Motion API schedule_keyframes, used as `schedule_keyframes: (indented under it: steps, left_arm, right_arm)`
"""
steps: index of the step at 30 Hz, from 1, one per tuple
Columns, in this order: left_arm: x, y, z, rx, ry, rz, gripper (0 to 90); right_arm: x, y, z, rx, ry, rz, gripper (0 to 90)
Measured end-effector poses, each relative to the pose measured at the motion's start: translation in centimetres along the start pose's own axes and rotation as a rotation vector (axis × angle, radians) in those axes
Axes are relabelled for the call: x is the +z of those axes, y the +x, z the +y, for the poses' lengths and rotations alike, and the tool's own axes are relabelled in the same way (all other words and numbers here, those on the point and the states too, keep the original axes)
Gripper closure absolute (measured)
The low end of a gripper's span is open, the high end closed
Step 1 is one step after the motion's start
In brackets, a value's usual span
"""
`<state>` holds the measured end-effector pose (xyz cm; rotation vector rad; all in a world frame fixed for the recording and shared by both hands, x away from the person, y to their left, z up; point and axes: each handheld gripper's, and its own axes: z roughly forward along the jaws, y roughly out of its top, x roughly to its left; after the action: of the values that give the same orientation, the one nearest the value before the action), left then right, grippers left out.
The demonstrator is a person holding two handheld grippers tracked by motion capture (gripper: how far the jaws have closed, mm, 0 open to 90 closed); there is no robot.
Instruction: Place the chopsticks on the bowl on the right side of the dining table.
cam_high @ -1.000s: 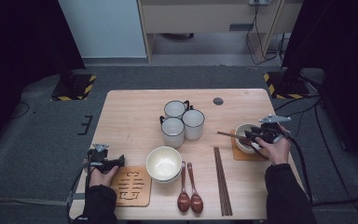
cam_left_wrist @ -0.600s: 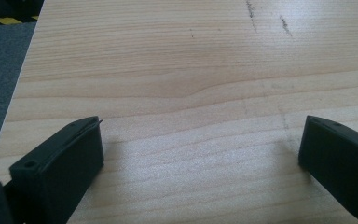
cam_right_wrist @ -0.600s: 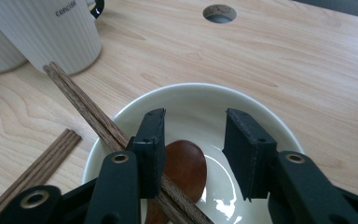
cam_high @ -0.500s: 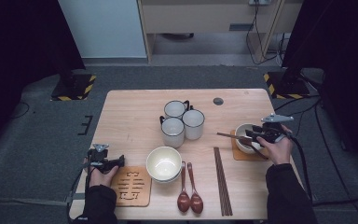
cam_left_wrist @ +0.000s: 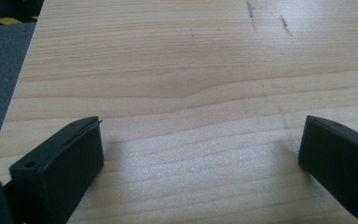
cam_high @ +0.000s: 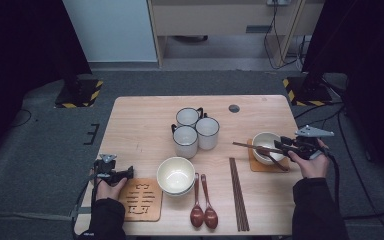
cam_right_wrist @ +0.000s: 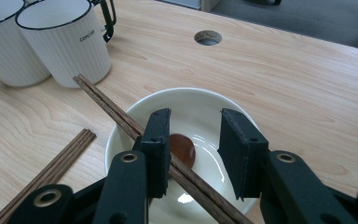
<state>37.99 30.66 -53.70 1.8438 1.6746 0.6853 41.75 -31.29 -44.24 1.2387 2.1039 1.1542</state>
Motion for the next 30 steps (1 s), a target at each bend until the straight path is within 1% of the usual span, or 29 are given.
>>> schedule_keyframes:
  steps: [2,7,12,14,17,19,23,26,30]
  left_arm:
    - [0.0,0.0,0.0,0.000,0.000,0.000,0.0]
    - [0.0,0.0,0.0,0.000,0.000,0.000,0.0]
    - [0.0,0.0,0.0,0.000,0.000,0.000,0.0]
    - [0.0,0.0,0.0,0.000,0.000,0.000,0.0]
    - [0.0,0.0,0.0,0.000,0.000,0.000,0.0]
    - [0.0,0.0,0.0,0.000,0.000,0.000,0.0]
    - [0.0,0.0,0.0,0.000,0.000,0.000,0.0]
    - [0.0,0.0,0.0,0.000,0.000,0.000,0.0]
    - [0.0,0.0,0.0,0.000,0.000,0.000,0.0]
  right_arm:
    - [-0.4,-0.2,-0.4,0.003,0.004,-0.009,64.3]
    - [-1.4,-0.6,-1.5,0.037,0.011,-0.027,65.2]
    - [-2.1,-0.9,-2.6,0.043,0.031,-0.050,66.5]
    - [-2.2,-1.0,-3.0,0.052,0.025,-0.050,68.1]
    - [-2.6,-1.2,-3.4,0.055,0.041,-0.057,70.9]
    - [-2.7,-1.2,-3.7,0.057,0.043,-0.061,72.1]
    - [-2.9,-1.3,-4.2,0.057,0.064,-0.070,75.4]
    - [-2.9,-1.2,-4.4,0.056,0.077,-0.071,77.0]
    - [-2.6,-1.2,-4.4,0.057,0.082,-0.074,78.0]
